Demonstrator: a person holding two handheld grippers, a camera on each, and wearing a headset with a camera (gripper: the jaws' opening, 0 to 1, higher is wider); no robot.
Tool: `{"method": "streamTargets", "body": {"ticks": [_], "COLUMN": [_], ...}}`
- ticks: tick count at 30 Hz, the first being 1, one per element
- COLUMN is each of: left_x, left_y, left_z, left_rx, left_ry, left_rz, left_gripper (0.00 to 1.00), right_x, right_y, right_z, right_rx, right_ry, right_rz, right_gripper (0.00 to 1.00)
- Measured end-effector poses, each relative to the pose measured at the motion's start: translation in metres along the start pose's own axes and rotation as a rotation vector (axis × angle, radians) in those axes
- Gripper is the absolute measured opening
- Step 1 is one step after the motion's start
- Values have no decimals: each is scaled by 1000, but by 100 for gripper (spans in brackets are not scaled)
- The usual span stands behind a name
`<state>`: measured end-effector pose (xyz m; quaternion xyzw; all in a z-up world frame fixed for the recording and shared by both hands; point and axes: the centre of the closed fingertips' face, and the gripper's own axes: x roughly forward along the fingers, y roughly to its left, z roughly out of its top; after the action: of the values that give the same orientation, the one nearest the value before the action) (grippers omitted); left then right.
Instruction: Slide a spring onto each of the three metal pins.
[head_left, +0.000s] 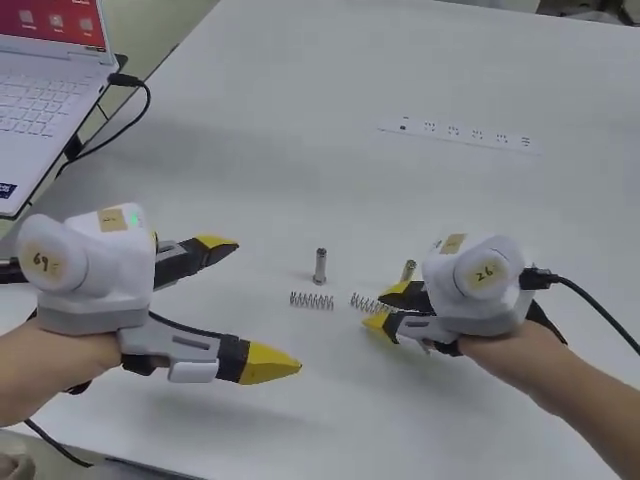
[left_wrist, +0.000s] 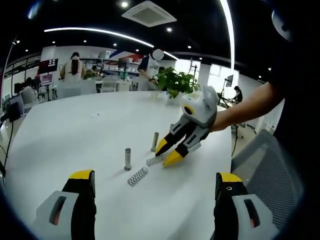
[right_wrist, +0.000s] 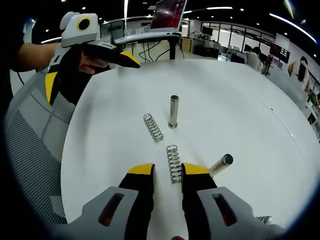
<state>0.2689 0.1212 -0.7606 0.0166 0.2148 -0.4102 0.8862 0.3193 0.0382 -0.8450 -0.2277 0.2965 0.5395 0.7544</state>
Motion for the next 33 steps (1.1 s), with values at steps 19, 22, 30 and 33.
{"method": "streamTargets", "body": {"ticks": [19, 22, 30, 33], "left_x": [-4, -3, -1, 0], "left_y": [2, 1, -3, -4], "left_z": [-5, -4, -1, 1], "left_rx": [-14, -12, -3, 2], "left_ry": [-1, -1, -2, -4], "left_rz": [11, 10, -2, -4], "left_gripper": [97, 97, 97, 97], "right_x": [7, 6, 2, -4], "right_y": [-2, -2, 3, 3], "right_z": [-5, -5, -5, -3], "right_rx": [-1, -14, -36, -18], "right_ry": [24, 21, 23, 11], "right_rz": [-1, -3, 0, 0], "right_gripper": [9, 9, 8, 8]}}
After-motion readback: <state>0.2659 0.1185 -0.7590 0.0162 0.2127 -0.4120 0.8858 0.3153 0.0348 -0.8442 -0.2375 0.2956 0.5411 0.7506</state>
